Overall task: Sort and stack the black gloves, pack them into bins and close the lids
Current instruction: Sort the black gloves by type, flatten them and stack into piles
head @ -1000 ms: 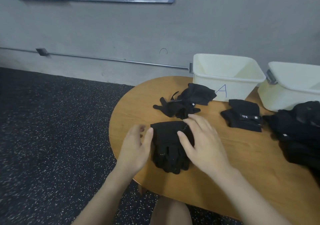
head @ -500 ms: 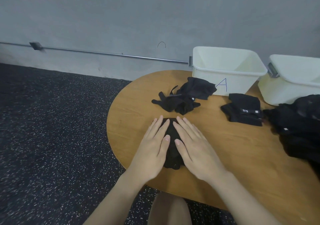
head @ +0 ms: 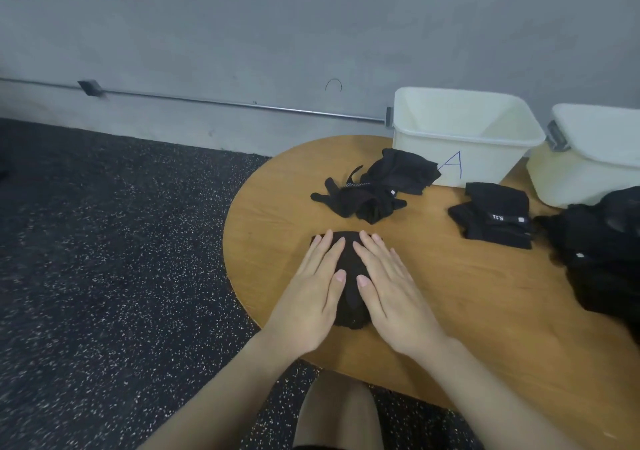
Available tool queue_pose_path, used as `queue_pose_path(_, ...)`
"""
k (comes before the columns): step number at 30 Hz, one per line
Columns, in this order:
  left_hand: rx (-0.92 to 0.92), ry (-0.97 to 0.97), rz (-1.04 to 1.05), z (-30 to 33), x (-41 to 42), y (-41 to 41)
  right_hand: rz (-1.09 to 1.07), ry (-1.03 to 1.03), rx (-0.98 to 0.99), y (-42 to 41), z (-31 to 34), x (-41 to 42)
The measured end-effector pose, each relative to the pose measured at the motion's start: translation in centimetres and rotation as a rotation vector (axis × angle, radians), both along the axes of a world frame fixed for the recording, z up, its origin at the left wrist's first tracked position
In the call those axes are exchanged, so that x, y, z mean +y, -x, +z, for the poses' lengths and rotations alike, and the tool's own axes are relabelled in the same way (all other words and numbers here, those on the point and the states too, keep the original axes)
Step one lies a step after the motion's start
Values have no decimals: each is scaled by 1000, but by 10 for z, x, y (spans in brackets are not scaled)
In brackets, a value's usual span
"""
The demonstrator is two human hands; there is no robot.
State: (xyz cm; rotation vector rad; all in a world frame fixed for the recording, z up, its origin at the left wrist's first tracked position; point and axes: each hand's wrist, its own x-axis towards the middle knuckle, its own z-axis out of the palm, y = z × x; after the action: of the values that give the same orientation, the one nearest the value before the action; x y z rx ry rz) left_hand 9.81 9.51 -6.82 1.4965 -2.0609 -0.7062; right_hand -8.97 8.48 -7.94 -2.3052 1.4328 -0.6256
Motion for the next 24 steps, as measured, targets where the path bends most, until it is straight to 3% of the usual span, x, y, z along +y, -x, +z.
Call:
queue_pose_path(6, -81, -7, -33, 34, -12, -13, 99, -20, 110, 18, 35, -10)
queue_pose_path(9, -111, 23, 6, 62, -41, -19, -16, 118, 104, 29, 47, -35)
queue_pose_path(12, -295, -21, -42, 78, -82, -17, -151, 245, 166, 43, 43, -80)
queue_pose_path(18, -433, -89, -138, 68, -150, 14, -171, 192, 247, 39, 21, -143)
queue_pose_path(24, -600, -15, -162, 48, -194, 28, -257, 224, 195, 28, 3, -167)
